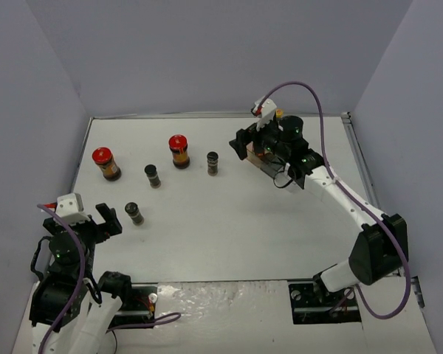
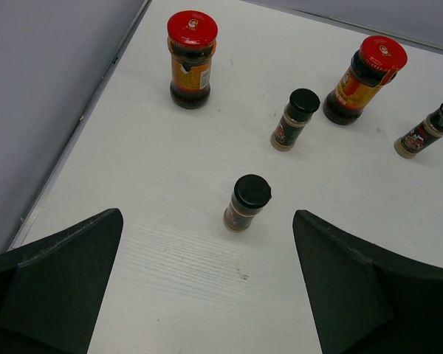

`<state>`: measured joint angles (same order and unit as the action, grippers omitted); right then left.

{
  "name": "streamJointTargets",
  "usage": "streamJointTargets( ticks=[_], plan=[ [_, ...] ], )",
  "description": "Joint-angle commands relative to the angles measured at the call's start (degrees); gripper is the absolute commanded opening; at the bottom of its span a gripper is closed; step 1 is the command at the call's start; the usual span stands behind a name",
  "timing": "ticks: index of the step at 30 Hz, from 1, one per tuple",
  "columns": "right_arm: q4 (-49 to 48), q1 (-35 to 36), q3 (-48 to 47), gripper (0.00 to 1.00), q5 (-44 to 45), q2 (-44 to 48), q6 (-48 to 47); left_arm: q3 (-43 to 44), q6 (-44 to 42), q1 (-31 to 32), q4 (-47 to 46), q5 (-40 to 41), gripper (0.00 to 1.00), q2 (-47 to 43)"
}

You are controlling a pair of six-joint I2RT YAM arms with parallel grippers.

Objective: Organize the condiment bottles

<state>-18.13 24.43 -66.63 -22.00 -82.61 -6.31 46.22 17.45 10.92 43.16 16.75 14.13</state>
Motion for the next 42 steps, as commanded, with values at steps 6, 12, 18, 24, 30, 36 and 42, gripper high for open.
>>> streamJointTargets(
  ticks=[6,12,18,24,30,36,42],
  plan=[
    [-2.09,9.60,-15.42,1.00,-5.04,-16.92,-2.44,0.89,0.92,-0.11,-2.99,0.20,0.97,2.30],
    [-5.24,11.84,-23.96,1.00,-7.18,-28.18,-3.09,0.98,0.83,-0.11,-3.03,0.12,0.97,3.06],
    [-10.23,13.23,-28.96,1.00,-4.80,-36.74,-1.98,1.03,0.83,-0.11,-3.08,0.12,0.97,3.66],
    [-15.95,13.56,-32.14,1.00,-1.23,-43.63,1.03,0.98,0.92,-0.11,-2.99,0.21,0.97,3.89],
    [-20.95,14.21,-34.65,1.00,0.71,-48.38,1.83,0.98,0.92,-0.11,-2.99,0.13,0.97,4.12],
    [-24.98,14.42,-37.30,1.00,1.67,-52.64,3.60,0.98,0.92,-0.05,-3.02,-0.34,0.97,4.79],
    [-25.83,14.42,-41.42,1.00,0.84,-56.63,5.44,0.98,0.92,-0.11,-3.08,-0.42,0.97,5.31]
  ],
)
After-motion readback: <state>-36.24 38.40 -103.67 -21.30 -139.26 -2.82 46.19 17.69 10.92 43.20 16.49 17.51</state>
